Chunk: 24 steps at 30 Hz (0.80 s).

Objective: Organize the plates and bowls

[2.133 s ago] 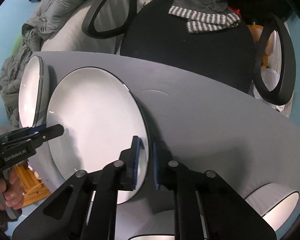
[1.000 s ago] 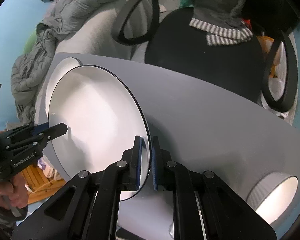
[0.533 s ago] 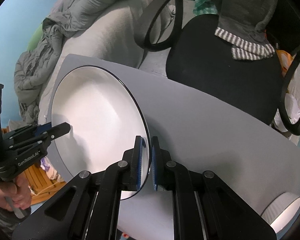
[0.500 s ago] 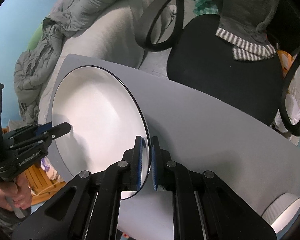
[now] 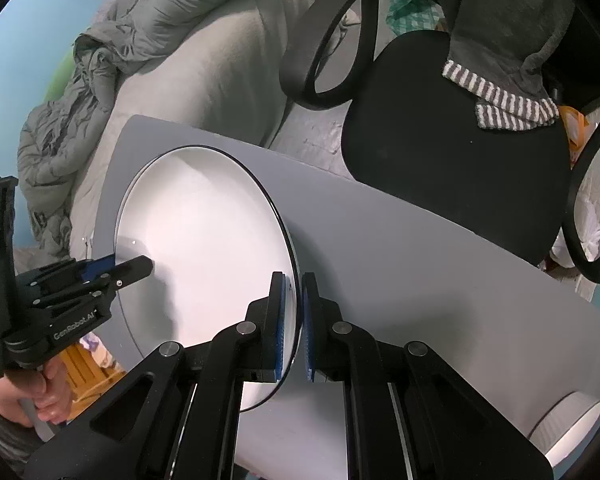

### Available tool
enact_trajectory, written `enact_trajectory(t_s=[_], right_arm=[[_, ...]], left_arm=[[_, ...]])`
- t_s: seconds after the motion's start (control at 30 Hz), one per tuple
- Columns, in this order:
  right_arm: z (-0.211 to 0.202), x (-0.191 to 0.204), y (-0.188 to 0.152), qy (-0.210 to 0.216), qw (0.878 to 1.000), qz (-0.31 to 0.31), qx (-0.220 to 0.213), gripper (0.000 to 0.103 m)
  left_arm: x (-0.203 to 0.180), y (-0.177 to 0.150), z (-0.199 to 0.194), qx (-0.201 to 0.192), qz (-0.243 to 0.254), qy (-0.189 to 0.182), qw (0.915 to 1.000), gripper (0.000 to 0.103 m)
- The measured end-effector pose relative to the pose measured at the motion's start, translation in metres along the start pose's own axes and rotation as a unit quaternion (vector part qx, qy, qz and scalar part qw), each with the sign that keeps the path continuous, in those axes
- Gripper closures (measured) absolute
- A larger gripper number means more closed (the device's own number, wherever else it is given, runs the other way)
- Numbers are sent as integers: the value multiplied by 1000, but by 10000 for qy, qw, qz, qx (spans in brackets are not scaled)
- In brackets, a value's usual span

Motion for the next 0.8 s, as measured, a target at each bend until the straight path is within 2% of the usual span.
enact_trajectory(t_s=[0.1, 0.27, 0.37, 0.8], right_arm=[[2, 5, 1, -21, 10000, 17, 6, 97], [6, 14, 2, -230, 9997, 46, -67, 98], [9, 14, 2, -217, 9997, 124, -34, 98], [24, 34, 4, -689, 9976, 35, -96, 95]], left_arm=[[5, -1, 7, 170, 138, 123, 9997, 81], [9, -4, -5, -87, 263, 75, 9996, 81], [14, -2, -6, -62, 262, 95, 9996, 81], [28, 2, -9, -110, 203, -76, 9997, 81]])
Point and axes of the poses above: each gripper's, at about its wrist camera, not at the fingertips, and z roughly the way its jaws point, x to its left, y to its top, the point moved 1 cm from there along z, roughly the way its jaws point
